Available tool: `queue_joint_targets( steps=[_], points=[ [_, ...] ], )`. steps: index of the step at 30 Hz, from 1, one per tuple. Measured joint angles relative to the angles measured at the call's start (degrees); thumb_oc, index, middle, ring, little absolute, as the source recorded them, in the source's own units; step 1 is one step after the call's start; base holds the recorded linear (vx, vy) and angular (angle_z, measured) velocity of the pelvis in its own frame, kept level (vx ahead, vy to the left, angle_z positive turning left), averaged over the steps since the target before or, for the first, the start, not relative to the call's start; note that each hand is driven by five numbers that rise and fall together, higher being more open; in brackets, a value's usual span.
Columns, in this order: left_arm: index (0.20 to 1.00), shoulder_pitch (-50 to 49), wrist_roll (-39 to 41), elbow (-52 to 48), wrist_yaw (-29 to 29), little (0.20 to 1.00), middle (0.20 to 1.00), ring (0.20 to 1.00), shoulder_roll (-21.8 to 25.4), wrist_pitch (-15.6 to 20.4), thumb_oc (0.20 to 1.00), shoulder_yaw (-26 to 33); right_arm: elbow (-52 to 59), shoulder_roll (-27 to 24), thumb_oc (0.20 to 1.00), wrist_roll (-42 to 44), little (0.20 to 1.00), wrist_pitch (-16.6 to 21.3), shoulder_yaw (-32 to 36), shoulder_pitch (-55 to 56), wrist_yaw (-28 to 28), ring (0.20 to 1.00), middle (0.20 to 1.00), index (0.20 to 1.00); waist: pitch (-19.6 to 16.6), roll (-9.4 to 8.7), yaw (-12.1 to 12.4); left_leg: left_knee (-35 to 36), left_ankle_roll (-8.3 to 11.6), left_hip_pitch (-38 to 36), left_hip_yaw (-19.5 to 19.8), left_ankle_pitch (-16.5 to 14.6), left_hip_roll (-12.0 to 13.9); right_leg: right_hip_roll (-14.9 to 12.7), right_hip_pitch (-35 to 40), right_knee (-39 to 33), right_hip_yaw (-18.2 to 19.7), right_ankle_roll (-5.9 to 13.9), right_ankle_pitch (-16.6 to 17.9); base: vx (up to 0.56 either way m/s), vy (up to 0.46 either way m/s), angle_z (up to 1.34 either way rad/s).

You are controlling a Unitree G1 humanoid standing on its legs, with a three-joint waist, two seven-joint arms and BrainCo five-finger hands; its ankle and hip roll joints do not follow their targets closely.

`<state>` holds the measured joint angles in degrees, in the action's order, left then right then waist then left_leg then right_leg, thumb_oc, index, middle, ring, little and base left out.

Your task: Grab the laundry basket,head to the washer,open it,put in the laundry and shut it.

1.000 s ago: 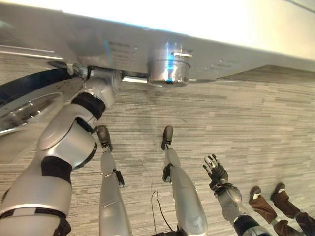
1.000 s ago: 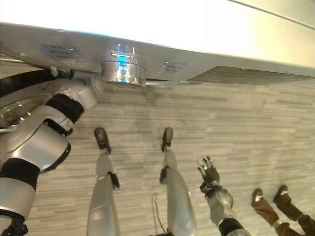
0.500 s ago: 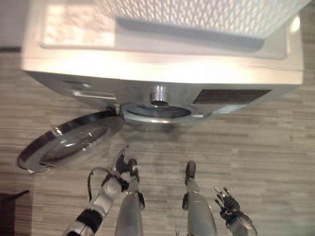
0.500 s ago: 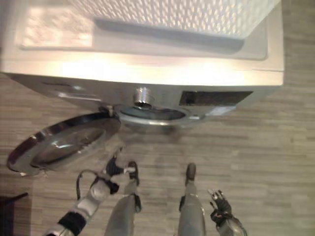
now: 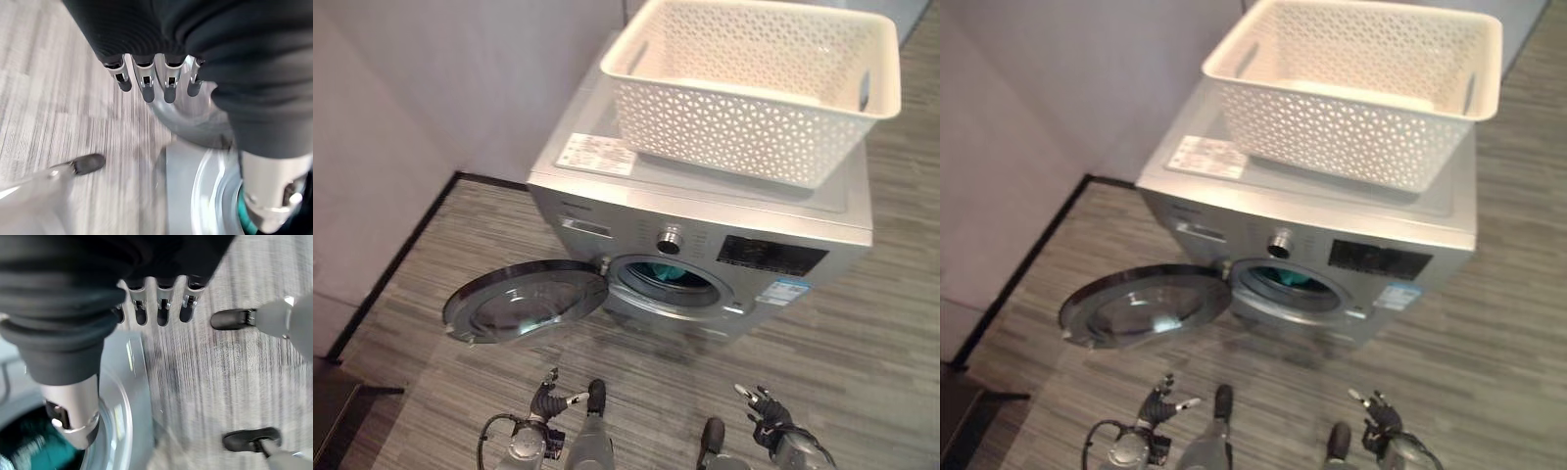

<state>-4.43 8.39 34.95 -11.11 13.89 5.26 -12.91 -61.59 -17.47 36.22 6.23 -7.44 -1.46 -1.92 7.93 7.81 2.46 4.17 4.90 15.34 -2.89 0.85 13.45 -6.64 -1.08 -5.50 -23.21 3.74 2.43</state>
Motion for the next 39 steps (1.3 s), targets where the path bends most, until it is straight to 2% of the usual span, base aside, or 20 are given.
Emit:
queue_joint_targets(
  steps=[1, 2, 3, 4, 5, 7, 8, 12, 14, 17, 18, 20, 21, 23, 24, 25, 28, 30, 35, 39],
  points=[
    [1.000, -0.49, 0.84, -3.63, -0.04, 1.000, 1.000, 1.000, 0.71, 0.03, 1.000, 2.23, -0.05, 0.11, 1.000, -0.82, 1.000, -0.07, 0.11, -0.04, 0.42, 1.000, 1.000, 1.000, -0.20, -2.53, 0.53, -4.20, 0.74, -0.16, -1.04, 1.85, -2.28, -3.25, 0.07, 0.00, -0.78, -0.72, 0.60, -0.01, -0.002, 0.39],
    [1.000, -0.75, 1.04, -5.64, -0.17, 1.000, 1.000, 1.000, 1.52, 0.32, 1.000, 3.76, -0.05, 0.23, 1.000, -1.16, 1.000, -0.05, 0.30, 0.02, 0.53, 1.000, 1.000, 1.000, -0.18, -4.57, 0.36, -8.42, 0.86, -0.44, -0.73, 1.80, -3.86, -5.32, 0.09, 0.26, -0.69, -0.55, 0.78, 0.01, 0.022, 0.31],
    [1.000, -0.73, 1.99, -6.89, -0.51, 1.000, 1.000, 1.000, 2.18, 0.82, 1.000, 4.91, -0.06, 0.20, 1.000, -1.19, 1.000, 0.01, 0.74, 0.70, 0.52, 1.000, 1.000, 1.000, -0.88, -5.49, -0.59, -11.76, 0.95, -1.56, -0.72, 1.71, -5.21, -6.94, 0.40, 0.51, -0.95, -0.07, 0.49, 0.05, 0.054, 0.40],
    [1.000, -0.52, 2.45, -7.71, -1.34, 1.000, 1.000, 1.000, 1.74, 1.26, 1.000, 7.00, -0.16, -1.63, 1.000, -1.30, 1.000, -0.12, 1.00, 2.27, 0.56, 1.000, 1.000, 1.000, -1.97, -4.02, -1.84, -17.61, 0.44, -5.29, -0.83, 1.76, -5.40, -8.06, 2.25, 0.51, -1.64, 0.73, 0.54, 0.12, 0.117, 0.35],
    [1.000, -0.83, 2.44, -8.15, -1.45, 1.000, 1.000, 1.000, 1.72, 1.29, 1.000, 7.72, -0.08, -2.05, 1.000, -1.31, 1.000, -0.19, 1.64, 3.13, 0.52, 1.000, 1.000, 1.000, -2.60, -3.21, -1.96, -17.98, 0.45, -7.39, -1.11, 1.19, -5.14, -8.14, 2.87, 0.51, -1.78, 1.46, 0.64, 0.11, 0.090, 0.32],
    [1.000, -0.92, 2.36, -9.34, -2.45, 1.000, 1.000, 1.000, 2.21, 1.58, 1.000, 9.78, 0.65, -2.14, 1.000, -1.32, 1.000, -0.21, 3.98, 5.50, 0.51, 1.000, 1.000, 1.000, -4.56, -1.88, -3.61, -10.35, 1.23, -10.69, -3.43, 0.65, -5.40, -7.71, 3.26, 0.37, -2.71, 4.06, 0.30, 0.16, 0.059, 0.42],
    [1.000, 1.33, 1.58, -9.48, -4.07, 1.000, 1.000, 1.000, 4.12, 1.68, 1.000, 11.95, 0.62, -0.35, 1.000, -1.35, 1.000, -1.01, 4.60, 6.34, 0.33, 1.000, 1.000, 1.000, -4.85, -1.35, -4.00, -4.81, 1.25, -12.61, -4.15, 0.63, -5.07, -7.03, 2.78, 0.34, -3.03, 5.69, 0.90, 0.22, 0.085, 0.44],
    [1.000, 2.93, -2.45, -9.37, -5.48, 1.000, 1.000, 1.000, 11.16, 0.08, 1.000, 12.80, 1.24, 1.81, 1.000, -1.38, 1.000, -1.73, 4.54, 7.46, -0.27, 1.000, 1.000, 1.000, -5.50, -2.29, -4.20, 0.43, 1.70, -15.52, -4.25, 0.92, -4.82, -6.38, 3.30, 0.28, -3.71, 6.02, 1.08, 0.06, 0.069, 0.09],
    [1.000, 5.75, -6.40, -7.56, -6.08, 1.000, 1.000, 1.000, 16.69, -1.03, 1.000, 11.98, 1.47, 1.59, 1.000, -1.77, 1.000, -1.71, 4.19, 7.39, -0.83, 1.000, 1.000, 1.000, -5.61, -2.67, -4.62, 0.98, 2.04, -15.62, -4.51, 1.15, -4.85, -6.45, 2.99, -0.03, -3.34, 6.09, 1.61, -0.02, 0.115, -0.05],
    [1.000, 13.65, -7.16, -0.46, -5.22, 1.000, 1.000, 1.000, 23.96, -1.90, 1.000, 8.07, 1.96, 0.83, 1.000, -3.46, 1.000, -2.35, 2.12, 6.59, -0.95, 1.000, 1.000, 1.000, -5.36, -2.10, -4.83, 1.02, 2.76, -14.92, -4.92, 1.63, -4.25, -5.73, 1.74, 0.25, -2.63, 5.68, 2.12, -0.08, 0.064, -0.12],
    [1.000, 15.32, -7.16, 0.70, -4.56, 1.000, 1.000, 1.000, 24.77, -2.17, 1.000, 8.10, 1.94, 0.69, 1.000, -3.52, 1.000, -2.46, 2.13, 6.21, -1.05, 1.000, 1.000, 1.000, -5.25, -1.83, -4.91, 1.01, 2.99, -14.62, -5.58, 1.78, -3.97, -5.48, 1.10, -0.01, -2.17, 5.44, 2.32, -0.20, 0.093, -0.21],
    [1.000, 26.31, -6.02, 11.70, -2.56, 1.000, 1.000, 1.000, 26.49, -2.42, 1.000, 2.67, 1.87, 0.10, 1.000, -3.51, 1.000, -2.49, 1.41, 5.77, -1.20, 1.000, 1.000, 1.000, -4.85, -1.12, -5.14, 1.04, 3.33, -11.95, -5.69, 2.73, -3.40, -4.92, -1.78, 0.47, -1.93, 4.61, 3.19, -0.17, 0.056, -0.11],
    [1.000, 31.47, -6.00, 17.05, -2.22, 1.000, 1.000, 1.000, 26.58, -2.94, 1.000, 0.89, 1.90, -0.31, 1.000, -3.50, 1.000, -2.50, 0.52, 4.96, -1.24, 1.000, 1.000, 1.000, -4.30, -0.91, -5.58, 1.03, 3.53, -10.33, -5.66, 3.38, -3.26, -4.73, -3.31, 0.49, -1.74, 4.25, 3.79, -0.16, 0.015, -0.03],
    [1.000, 36.90, -5.95, 21.06, -2.10, 1.000, 1.000, 1.000, 26.60, -3.34, 1.000, 0.16, 1.92, -0.55, 1.000, -3.44, 1.000, -2.62, -0.13, 3.10, -1.51, 1.000, 1.000, 1.000, -2.16, -1.14, -7.02, 1.05, 3.35, -8.58, -5.65, 4.44, -3.18, -4.55, -5.20, 0.50, -1.55, 3.91, 4.86, -0.22, 0.008, -0.04],
    [1.000, 48.07, -5.62, 30.70, -1.94, 1.000, 1.000, 1.000, 26.59, -3.78, 1.000, -7.38, 1.83, -1.15, 1.000, -3.25, 1.000, -2.51, -3.24, 1.06, -1.79, 1.000, 1.000, 1.000, -0.02, -2.20, -8.01, 1.07, 3.48, -5.70, -5.49, 5.60, -2.84, -4.16, -8.21, 0.49, -1.15, 3.29, 5.59, -0.18, -0.005, -0.08],
    [1.000, 53.73, -5.63, 33.89, -1.97, 1.000, 1.000, 1.000, 26.81, -4.45, 1.000, -10.15, 1.86, -1.42, 1.000, -3.23, 1.000, -2.51, -4.57, -0.48, -1.91, 1.000, 1.000, 1.000, 1.77, -3.05, -8.54, 1.09, 3.61, -4.20, -5.43, 6.22, -2.63, -3.92, -9.68, 0.50, -0.91, 3.37, 5.85, -0.10, -0.004, -0.06],
    [1.000, 65.14, -5.72, 37.75, -1.54, 1.000, 1.000, 1.000, 27.23, -4.40, 1.000, -13.11, 2.10, -1.41, 1.000, -1.90, 1.000, -2.38, -5.46, -4.54, -1.79, 1.000, 1.000, 1.000, 6.46, -5.69, -10.85, 1.11, 3.72, -0.32, -5.28, 7.79, -2.02, -3.31, -13.56, 0.50, -0.72, 2.56, 7.18, -0.12, -0.005, -0.04],
    [1.000, 70.92, -5.70, 44.39, -0.90, 1.000, 1.000, 1.000, 27.38, -5.24, 1.000, -13.19, 4.41, -1.72, 1.000, -0.42, 1.000, -1.59, -6.48, -5.12, -1.76, 1.000, 1.000, 1.000, 8.63, -6.42, -12.54, 1.10, 3.84, 2.15, -5.39, 8.14, -1.53, -2.84, -16.19, 0.50, -0.59, 2.28, 7.49, -0.12, -0.042, -0.08],
    [1.000, 74.91, -4.45, 44.90, -1.05, 1.000, 1.000, 1.000, 29.68, -5.61, 1.000, -12.26, 7.89, -1.81, 1.000, 1.40, 1.000, -1.39, -9.50, -5.39, -1.72, 1.000, 1.000, 1.000, 10.87, -6.93, -12.74, 1.08, 3.89, 4.73, -5.62, 8.71, -0.95, -2.18, -18.89, 0.54, -0.74, 1.19, 8.43, -0.06, -0.020, -0.02],
    [1.000, 78.85, -4.54, 45.50, -2.12, 1.000, 1.000, 1.000, 33.23, -6.72, 1.000, -13.36, 15.29, -1.99, 1.000, 3.52, 1.000, -0.26, -10.88, -5.68, -1.71, 1.000, 1.000, 1.000, 12.16, -8.44, -12.83, 1.07, 3.88, 7.11, -5.58, 8.71, -0.91, -2.17, -21.12, 0.53, -0.84, 1.31, 8.29, -0.03, -0.007, 0.03]
  ],
)
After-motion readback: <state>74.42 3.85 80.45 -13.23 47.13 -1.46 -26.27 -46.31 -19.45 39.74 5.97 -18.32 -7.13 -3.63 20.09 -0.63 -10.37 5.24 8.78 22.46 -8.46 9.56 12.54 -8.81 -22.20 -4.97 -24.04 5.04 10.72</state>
